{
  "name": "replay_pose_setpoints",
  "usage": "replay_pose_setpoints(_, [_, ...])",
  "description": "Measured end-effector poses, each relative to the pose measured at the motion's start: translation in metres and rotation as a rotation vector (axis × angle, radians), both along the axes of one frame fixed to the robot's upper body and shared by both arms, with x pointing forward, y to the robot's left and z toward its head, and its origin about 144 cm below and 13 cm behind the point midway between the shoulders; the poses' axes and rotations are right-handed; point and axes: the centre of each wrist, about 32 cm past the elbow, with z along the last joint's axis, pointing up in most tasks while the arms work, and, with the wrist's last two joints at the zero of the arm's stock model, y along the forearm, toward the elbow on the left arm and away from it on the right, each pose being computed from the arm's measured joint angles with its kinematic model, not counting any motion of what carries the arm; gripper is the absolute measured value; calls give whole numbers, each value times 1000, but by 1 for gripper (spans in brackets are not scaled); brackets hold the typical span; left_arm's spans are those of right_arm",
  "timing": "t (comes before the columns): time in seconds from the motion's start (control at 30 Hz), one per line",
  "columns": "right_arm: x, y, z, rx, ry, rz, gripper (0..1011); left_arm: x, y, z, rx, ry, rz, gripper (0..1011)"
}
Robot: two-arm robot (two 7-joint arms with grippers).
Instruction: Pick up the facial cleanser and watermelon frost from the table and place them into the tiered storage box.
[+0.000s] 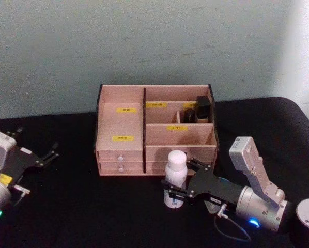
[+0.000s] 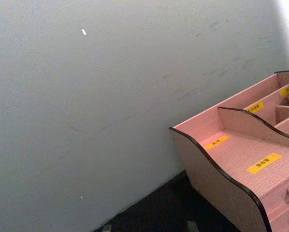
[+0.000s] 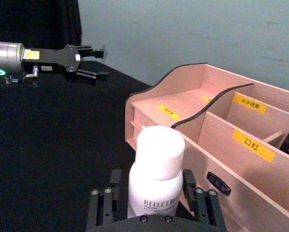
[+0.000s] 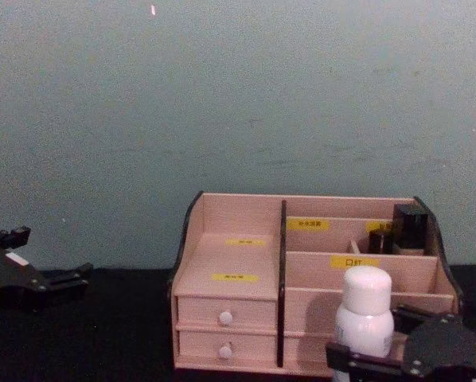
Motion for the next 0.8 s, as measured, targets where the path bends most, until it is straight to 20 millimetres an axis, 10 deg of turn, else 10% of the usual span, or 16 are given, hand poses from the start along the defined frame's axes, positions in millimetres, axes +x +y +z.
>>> replay_pose_setpoints(0.27, [0,0,0,1,0,0,600,0,0,0,0,0,0,1001])
replay_pose_setpoints(0.8, [0,0,0,2,0,0,595,0,0,0,0,0,0,1001])
